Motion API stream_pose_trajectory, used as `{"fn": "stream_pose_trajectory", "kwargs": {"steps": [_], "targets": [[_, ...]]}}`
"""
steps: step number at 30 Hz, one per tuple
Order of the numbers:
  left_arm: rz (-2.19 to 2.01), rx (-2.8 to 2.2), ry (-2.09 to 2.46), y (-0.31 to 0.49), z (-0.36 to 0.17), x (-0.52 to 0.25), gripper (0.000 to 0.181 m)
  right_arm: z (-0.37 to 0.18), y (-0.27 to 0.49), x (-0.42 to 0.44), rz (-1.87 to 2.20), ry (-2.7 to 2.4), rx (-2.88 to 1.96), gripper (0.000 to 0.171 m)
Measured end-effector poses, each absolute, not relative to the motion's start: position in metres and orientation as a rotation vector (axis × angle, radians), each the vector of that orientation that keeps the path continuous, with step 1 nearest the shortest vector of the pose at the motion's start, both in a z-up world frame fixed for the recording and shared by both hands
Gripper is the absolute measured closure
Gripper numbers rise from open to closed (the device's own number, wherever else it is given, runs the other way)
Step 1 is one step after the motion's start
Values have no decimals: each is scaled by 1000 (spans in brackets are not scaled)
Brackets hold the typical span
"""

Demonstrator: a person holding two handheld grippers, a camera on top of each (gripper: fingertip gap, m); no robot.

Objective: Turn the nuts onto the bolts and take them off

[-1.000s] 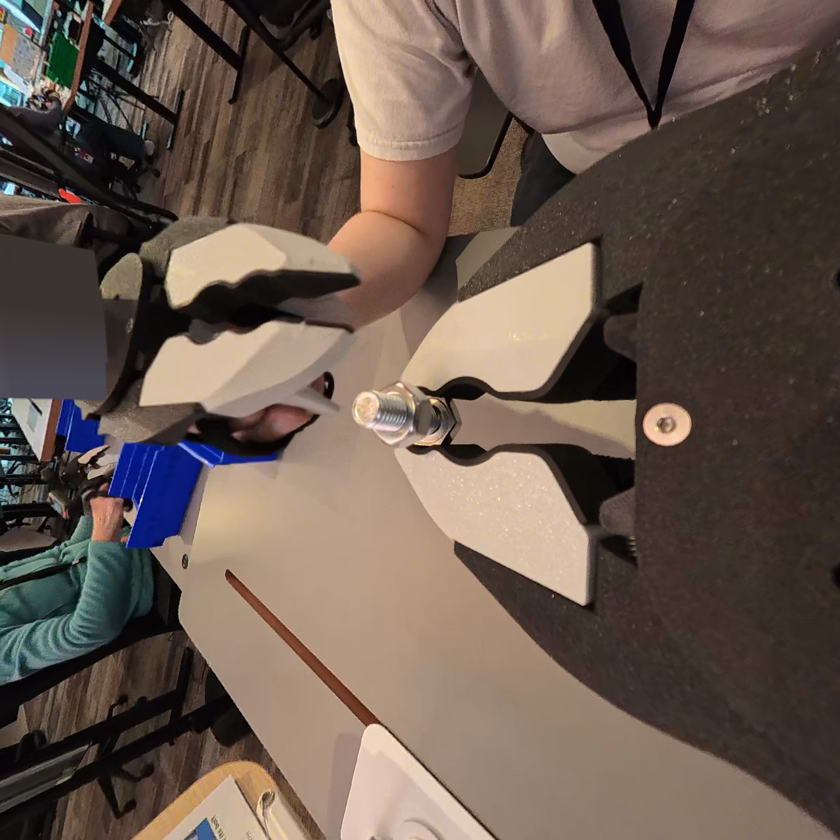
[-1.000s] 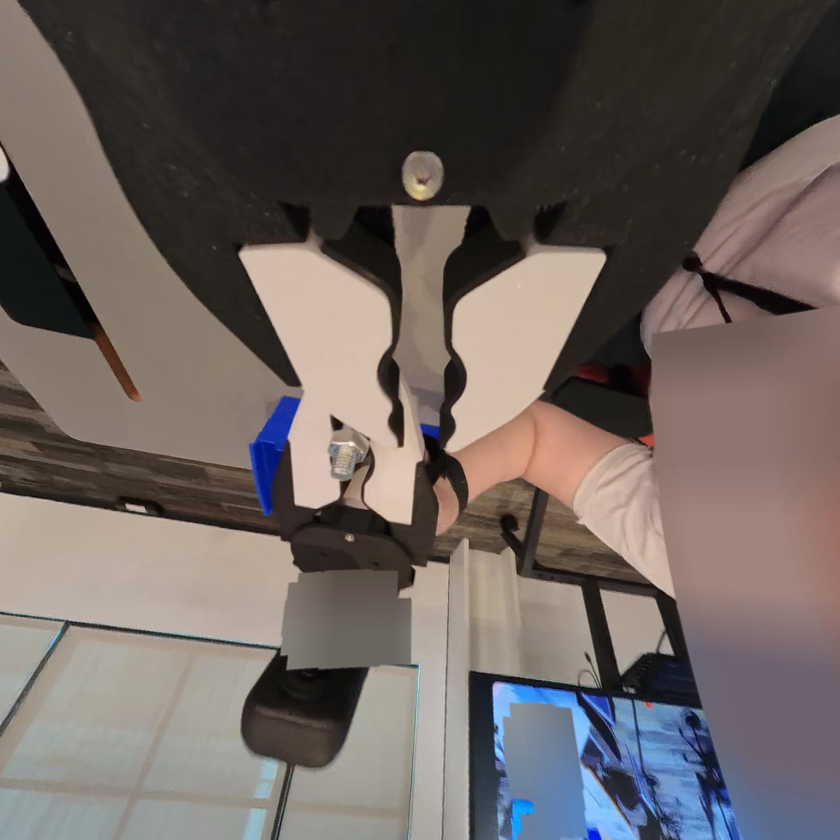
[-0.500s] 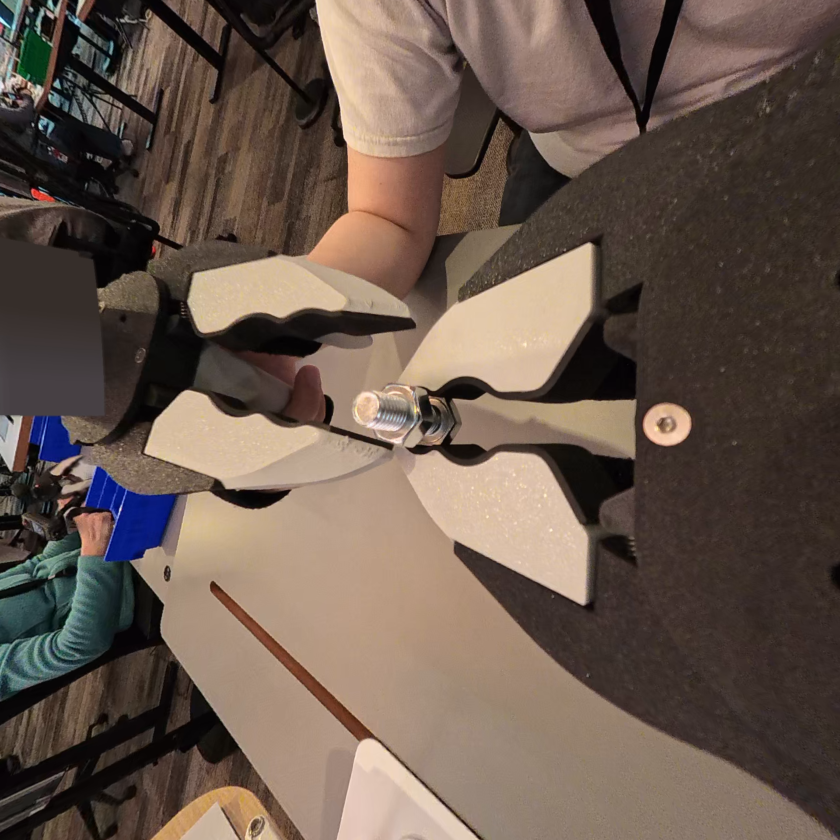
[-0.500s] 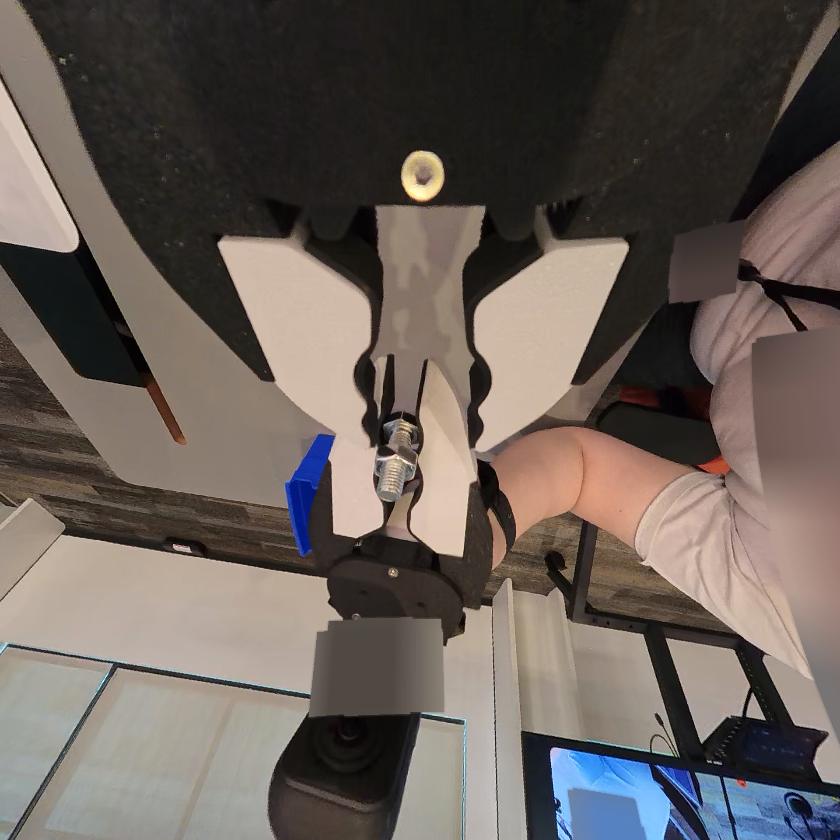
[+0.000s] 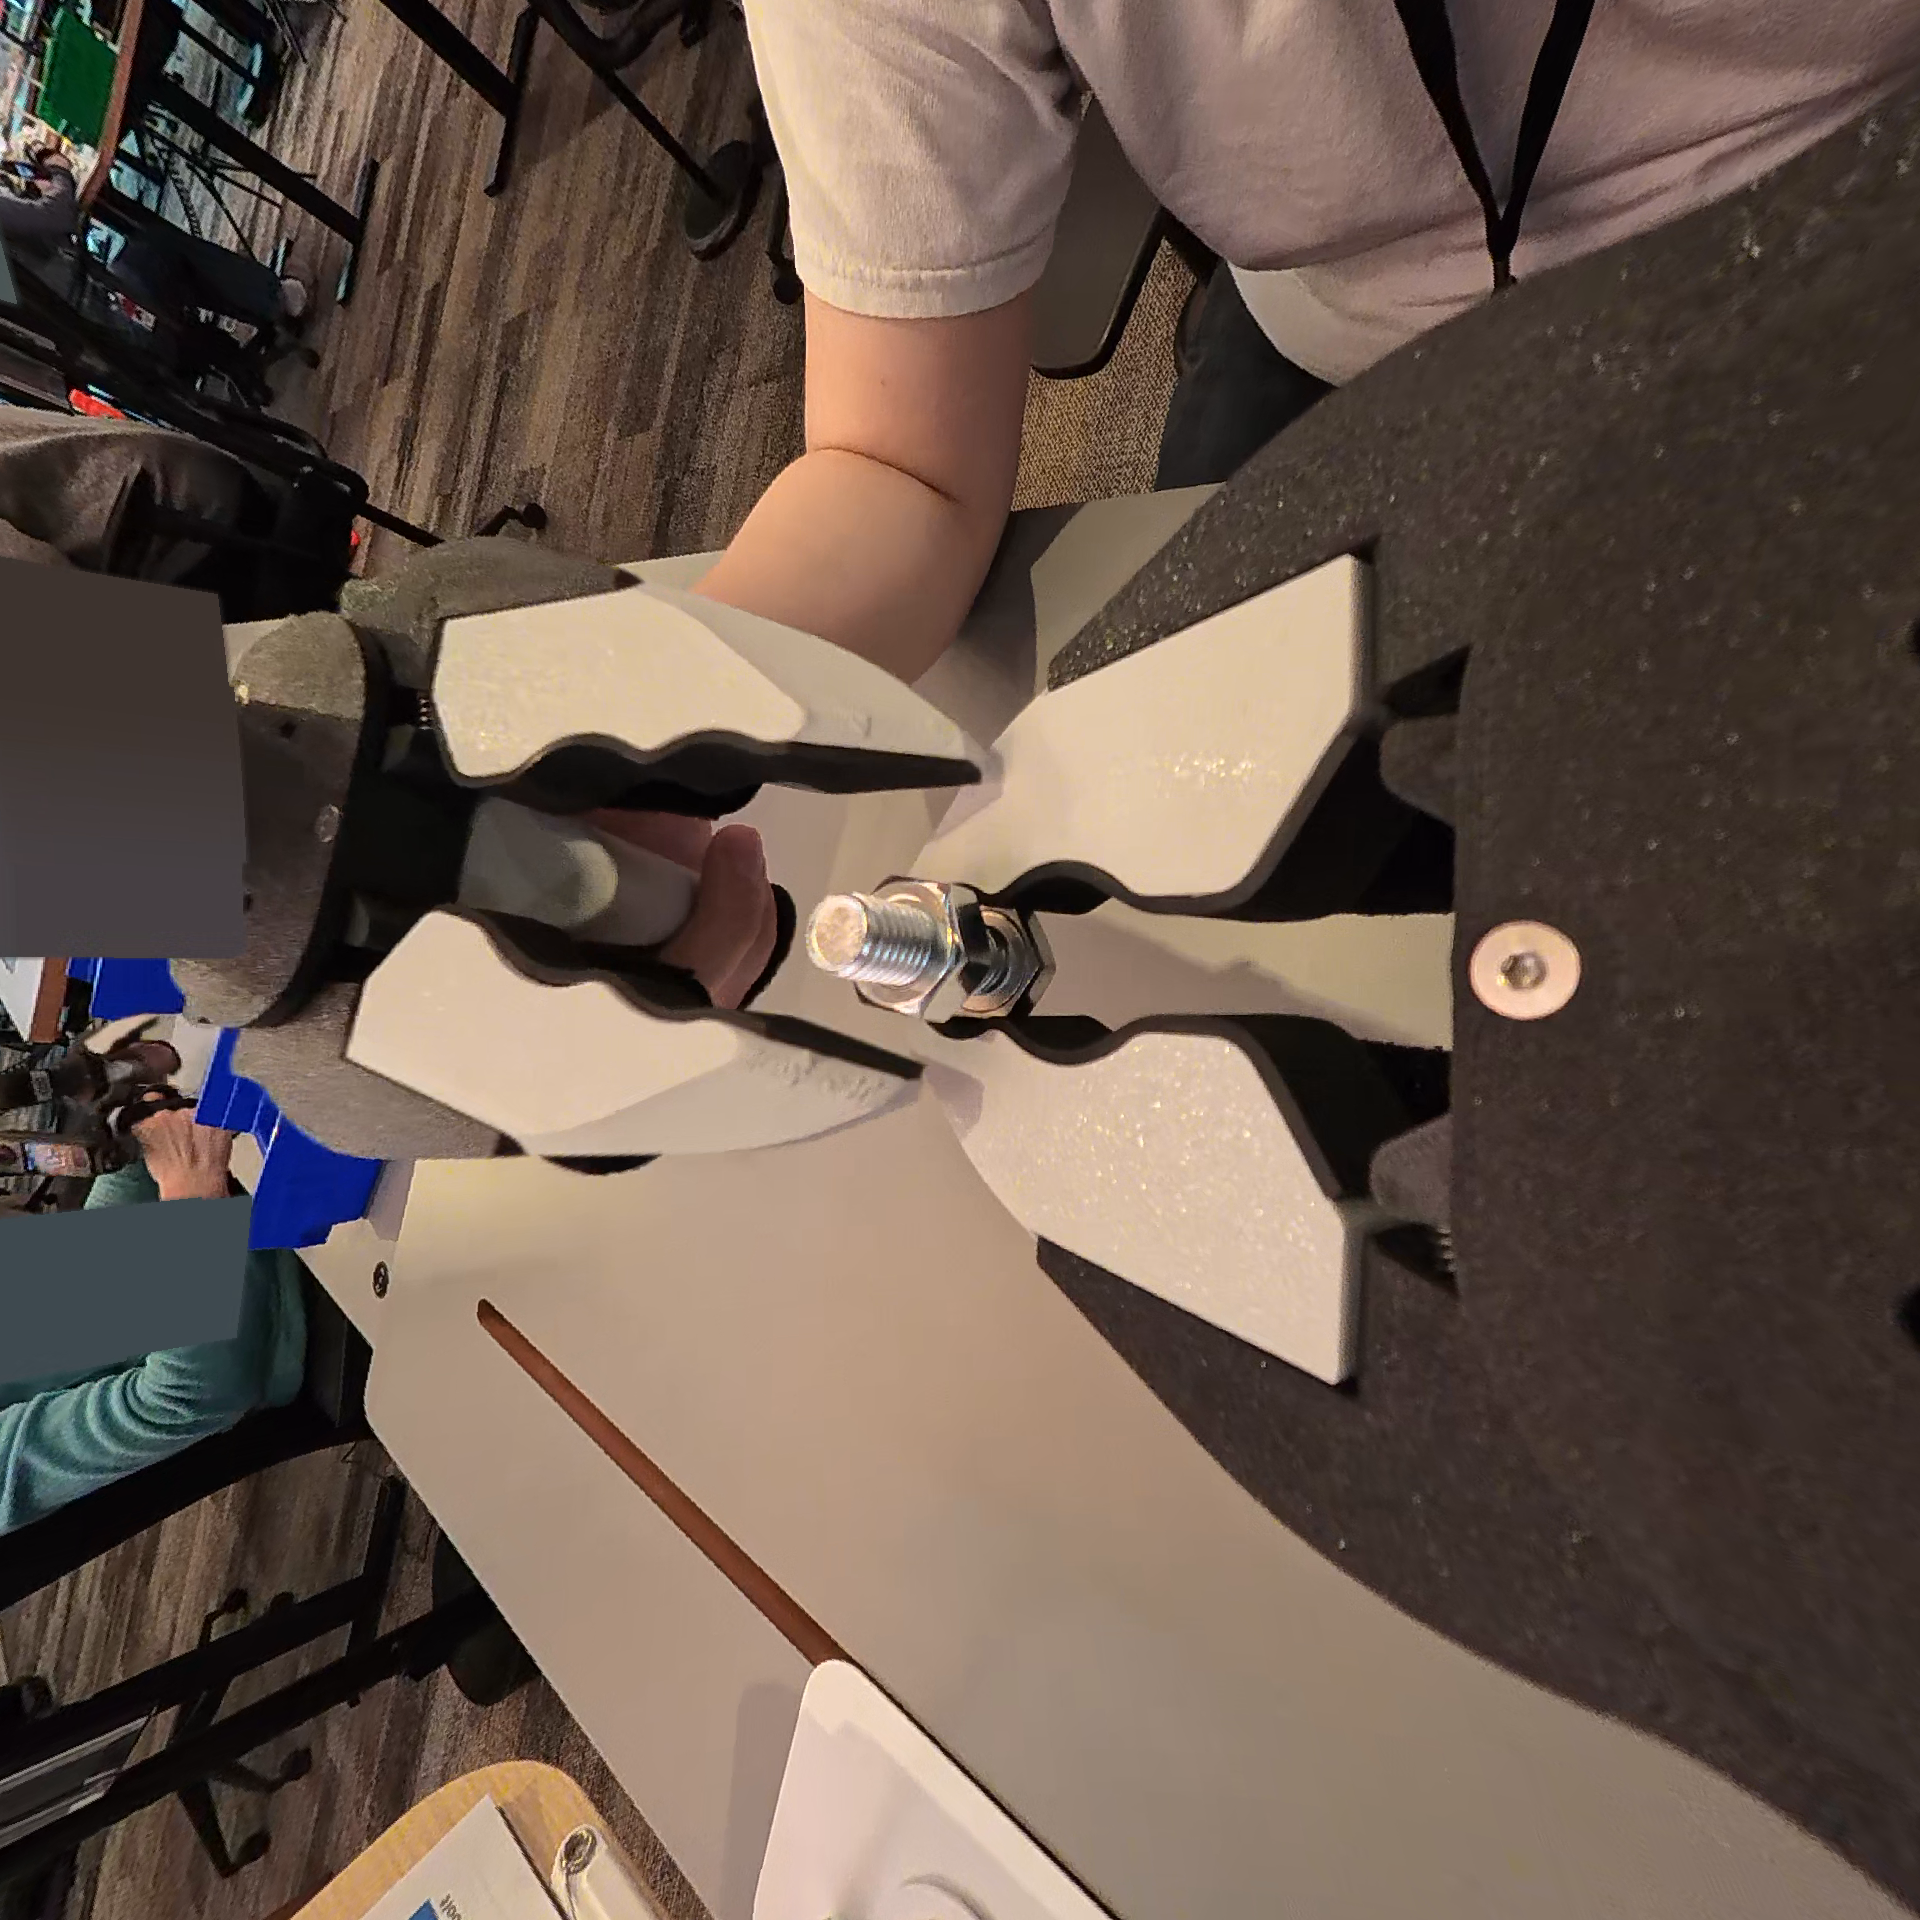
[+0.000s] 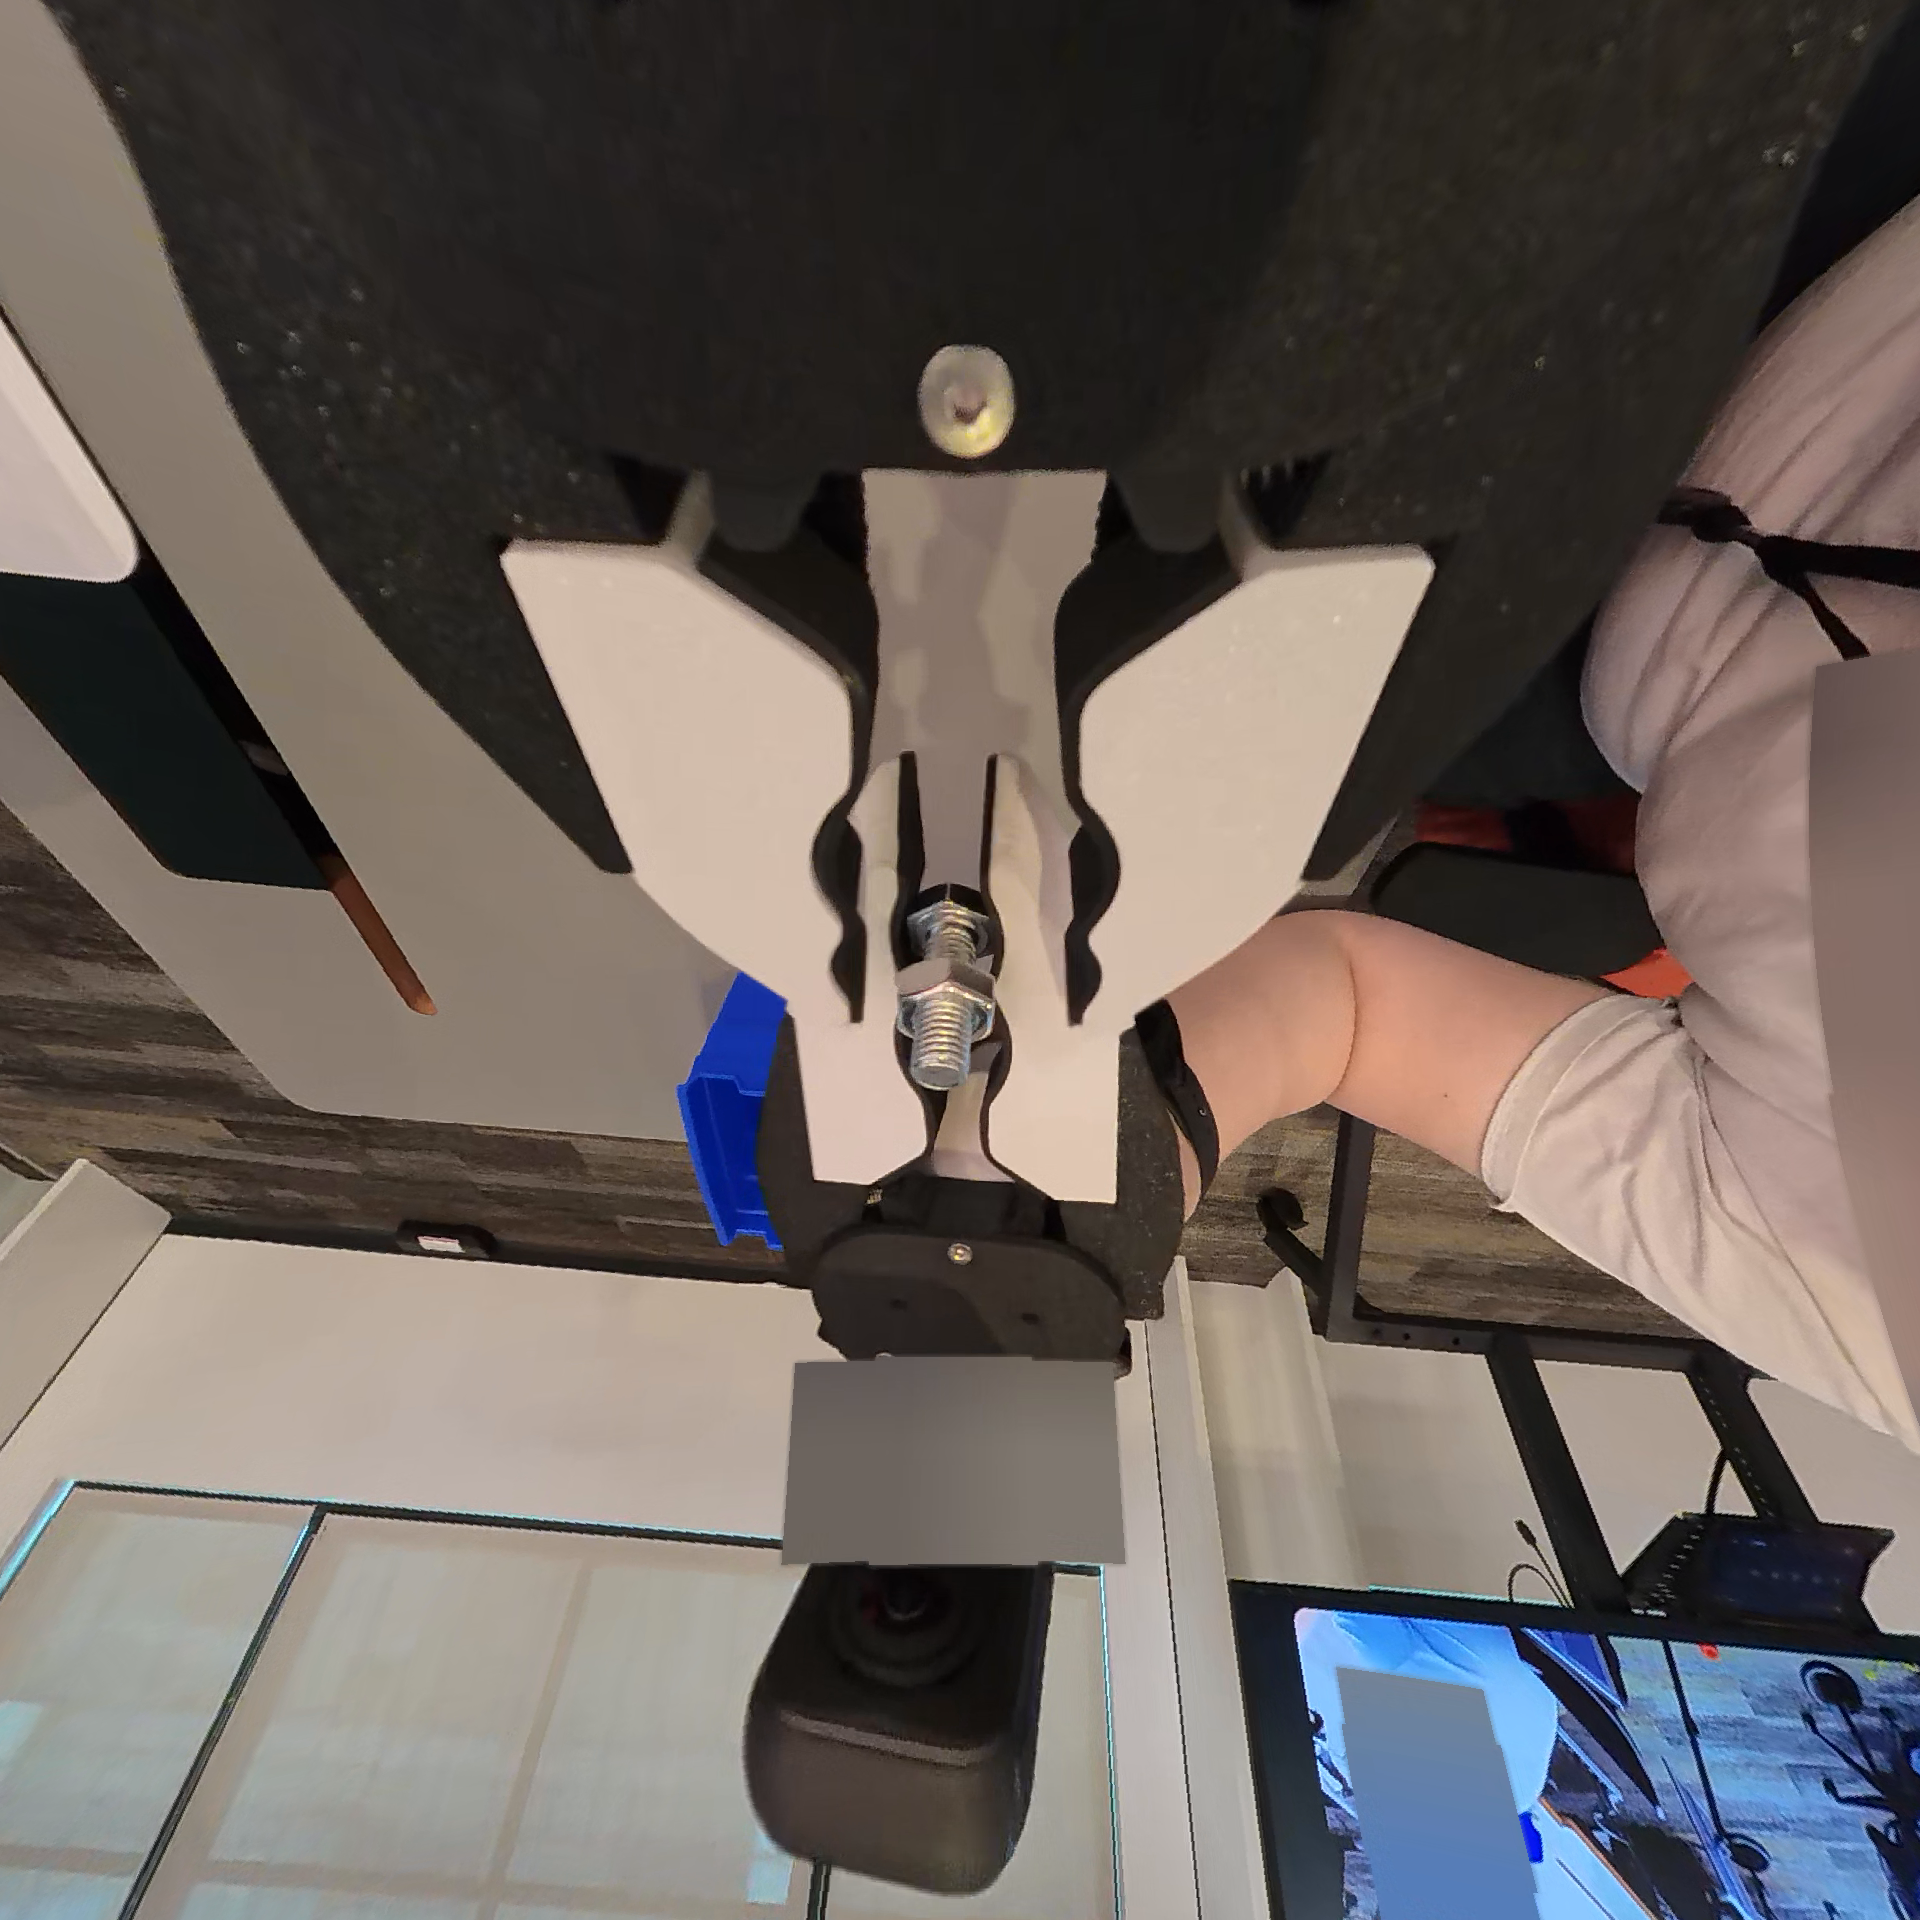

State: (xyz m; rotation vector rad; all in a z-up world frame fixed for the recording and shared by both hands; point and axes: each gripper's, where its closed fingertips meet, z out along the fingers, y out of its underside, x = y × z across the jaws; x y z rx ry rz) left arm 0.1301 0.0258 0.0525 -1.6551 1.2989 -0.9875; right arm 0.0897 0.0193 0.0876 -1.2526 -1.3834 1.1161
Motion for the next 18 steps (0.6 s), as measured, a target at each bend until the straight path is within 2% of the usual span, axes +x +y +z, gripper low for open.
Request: {"fn": "stream_pose_trajectory", "kwargs": {"steps": [10,14,18], "targets": [[-975,-1648,1308,25,53,130,167,87,23,86,1124,-1359,-1268,144],[-970,-1646,1307,24,54,129,167,87,21,85,1163,-1364,-1257,154],[-969,-1645,1306,25,54,129,167,87,21,85,1150,-1365,-1254,154]]}}
